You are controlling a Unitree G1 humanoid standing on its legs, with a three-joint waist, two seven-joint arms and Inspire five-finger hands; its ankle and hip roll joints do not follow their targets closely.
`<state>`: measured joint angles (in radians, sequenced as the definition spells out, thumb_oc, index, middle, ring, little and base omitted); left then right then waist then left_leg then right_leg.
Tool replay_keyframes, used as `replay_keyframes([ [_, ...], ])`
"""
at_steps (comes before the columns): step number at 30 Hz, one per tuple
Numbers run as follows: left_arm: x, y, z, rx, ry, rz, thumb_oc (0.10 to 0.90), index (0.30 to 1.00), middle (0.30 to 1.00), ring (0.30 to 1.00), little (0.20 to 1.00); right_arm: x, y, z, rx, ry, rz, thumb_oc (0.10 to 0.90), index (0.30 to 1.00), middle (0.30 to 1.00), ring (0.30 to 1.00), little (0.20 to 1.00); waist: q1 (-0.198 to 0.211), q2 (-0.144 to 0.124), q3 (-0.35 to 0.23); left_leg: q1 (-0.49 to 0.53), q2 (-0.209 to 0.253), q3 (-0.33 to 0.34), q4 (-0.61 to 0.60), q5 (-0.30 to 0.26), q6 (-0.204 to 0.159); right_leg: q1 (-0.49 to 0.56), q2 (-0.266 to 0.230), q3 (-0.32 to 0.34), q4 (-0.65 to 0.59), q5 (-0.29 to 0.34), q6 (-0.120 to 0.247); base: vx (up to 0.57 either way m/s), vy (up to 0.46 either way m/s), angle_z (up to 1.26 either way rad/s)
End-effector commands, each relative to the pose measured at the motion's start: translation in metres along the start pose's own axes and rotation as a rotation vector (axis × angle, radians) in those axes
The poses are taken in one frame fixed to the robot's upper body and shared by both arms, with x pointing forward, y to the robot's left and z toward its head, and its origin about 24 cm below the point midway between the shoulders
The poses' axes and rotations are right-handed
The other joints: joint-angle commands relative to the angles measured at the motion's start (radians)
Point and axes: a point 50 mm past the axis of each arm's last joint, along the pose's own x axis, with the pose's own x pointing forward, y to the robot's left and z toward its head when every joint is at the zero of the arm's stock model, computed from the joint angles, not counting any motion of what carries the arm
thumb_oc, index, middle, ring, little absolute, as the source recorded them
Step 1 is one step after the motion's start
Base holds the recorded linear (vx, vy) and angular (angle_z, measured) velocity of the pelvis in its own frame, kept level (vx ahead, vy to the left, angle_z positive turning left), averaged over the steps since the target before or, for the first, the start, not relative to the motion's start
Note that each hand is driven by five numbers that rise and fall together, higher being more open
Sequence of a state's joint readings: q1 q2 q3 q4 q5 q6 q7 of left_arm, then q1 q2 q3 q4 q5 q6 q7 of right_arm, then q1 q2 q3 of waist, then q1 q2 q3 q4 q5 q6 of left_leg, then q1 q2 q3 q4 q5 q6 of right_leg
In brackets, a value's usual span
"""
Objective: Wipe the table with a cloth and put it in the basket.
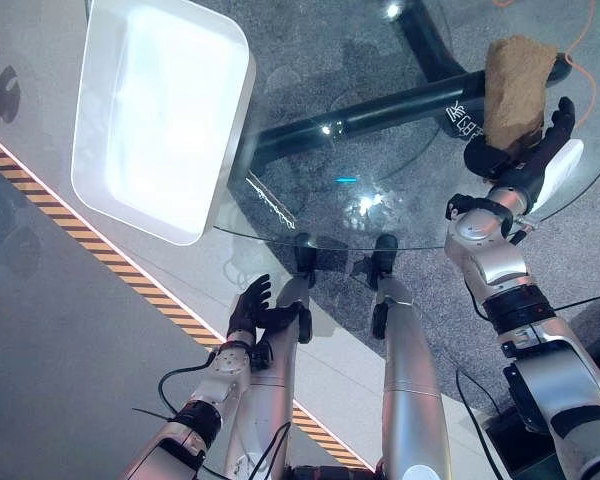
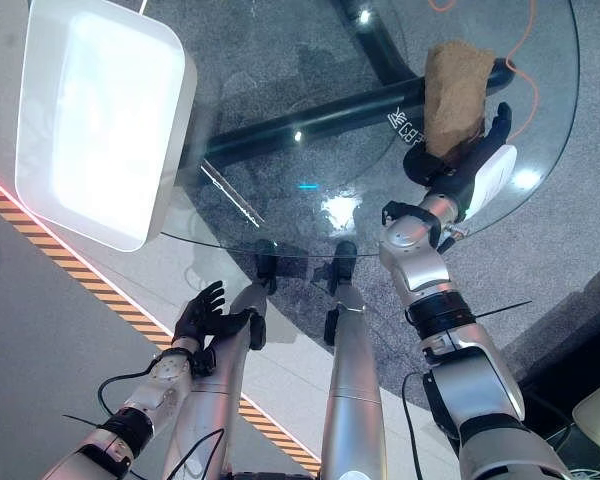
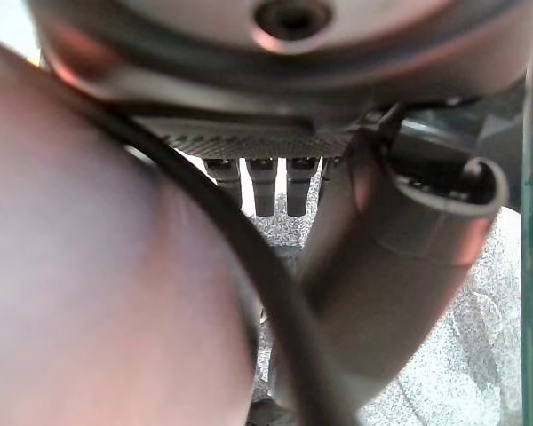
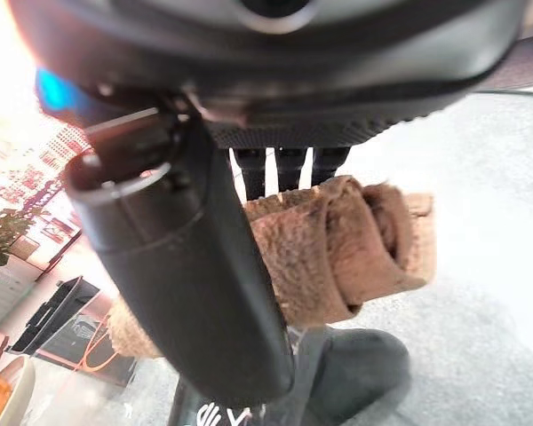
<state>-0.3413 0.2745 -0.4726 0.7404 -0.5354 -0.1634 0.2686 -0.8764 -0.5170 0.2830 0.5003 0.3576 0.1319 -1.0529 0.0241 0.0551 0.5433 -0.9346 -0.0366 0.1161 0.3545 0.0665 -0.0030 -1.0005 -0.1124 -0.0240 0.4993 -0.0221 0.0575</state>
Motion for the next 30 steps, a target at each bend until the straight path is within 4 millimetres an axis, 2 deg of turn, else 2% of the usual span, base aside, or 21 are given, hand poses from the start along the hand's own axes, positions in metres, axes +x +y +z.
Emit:
replay_keyframes([
  [1,-0.013,0.0,-0.023,-0.008,0.066,0.015,0.8,0.9,0.9,0.9,0.9,0.022,-0.024,0.015,0.019,-0.04,-0.107,0.8,0.9,0.9,0.9,0.9,-0.002,0.065,-0.023,-0.037,-0.05,-0.053,0.105,-0.106,0.002,-0.012,0.06,-0.046,-0.045,0.034,0.004,0.0,0.0,0.0],
  [9,-0.015,0.001,-0.023,-0.014,0.064,0.018,0.8,0.9,0.9,0.9,0.9,0.038,-0.031,0.005,-0.006,0.066,-0.128,0.8,0.9,0.9,0.9,0.9,0.007,0.077,-0.023,-0.071,-0.052,-0.057,0.125,-0.11,-0.001,-0.046,0.056,-0.048,-0.023,0.034,0.003,0.0,0.002,0.03],
  [10,-0.015,0.001,-0.022,-0.015,0.064,0.018,0.8,0.9,0.9,0.9,0.9,0.038,-0.031,0.003,-0.01,0.081,-0.124,0.545,0.681,0.681,0.681,0.645,0.008,0.078,-0.023,-0.073,-0.052,-0.058,0.126,-0.111,-0.001,-0.049,0.056,-0.048,-0.021,0.034,0.003,0.0,0.005,0.08],
  [11,-0.015,0.002,-0.022,-0.017,0.062,0.017,0.8,0.9,0.9,0.9,0.9,0.039,-0.031,0.0,-0.01,0.105,-0.117,0.235,0.415,0.415,0.415,0.335,0.009,0.078,-0.023,-0.075,-0.053,-0.059,0.126,-0.11,-0.002,-0.051,0.056,-0.049,-0.02,0.033,0.002,0.0,0.0,0.06],
  [12,-0.015,0.002,-0.022,-0.018,0.06,0.016,0.8,0.9,0.9,0.9,0.9,0.039,-0.03,-0.002,-0.012,0.12,-0.11,0.1,0.3,0.3,0.3,0.2,0.01,0.077,-0.023,-0.076,-0.053,-0.06,0.126,-0.109,-0.002,-0.052,0.057,-0.05,-0.019,0.033,0.002,-0.01,-0.002,0.05],
  [19,-0.015,0.0,-0.02,-0.023,0.04,0.003,0.8,0.9,0.9,0.9,0.9,0.038,-0.028,-0.022,-0.003,0.231,-0.041,0.1,0.3,0.3,0.3,0.2,0.014,0.075,-0.023,-0.081,-0.051,-0.062,0.123,-0.107,-0.003,-0.052,0.058,-0.055,-0.023,0.035,0.001,0.0,-0.001,0.01],
  [30,-0.015,0.001,-0.019,-0.033,0.034,0.016,0.8,0.9,0.9,0.9,0.9,0.031,-0.021,-0.036,-0.042,0.311,0.069,0.1,0.3,0.3,0.3,0.2,0.015,0.071,-0.023,-0.078,-0.052,-0.063,0.119,-0.107,-0.006,-0.05,0.06,-0.058,-0.022,0.033,0.003,0.0,0.0,0.0],
])
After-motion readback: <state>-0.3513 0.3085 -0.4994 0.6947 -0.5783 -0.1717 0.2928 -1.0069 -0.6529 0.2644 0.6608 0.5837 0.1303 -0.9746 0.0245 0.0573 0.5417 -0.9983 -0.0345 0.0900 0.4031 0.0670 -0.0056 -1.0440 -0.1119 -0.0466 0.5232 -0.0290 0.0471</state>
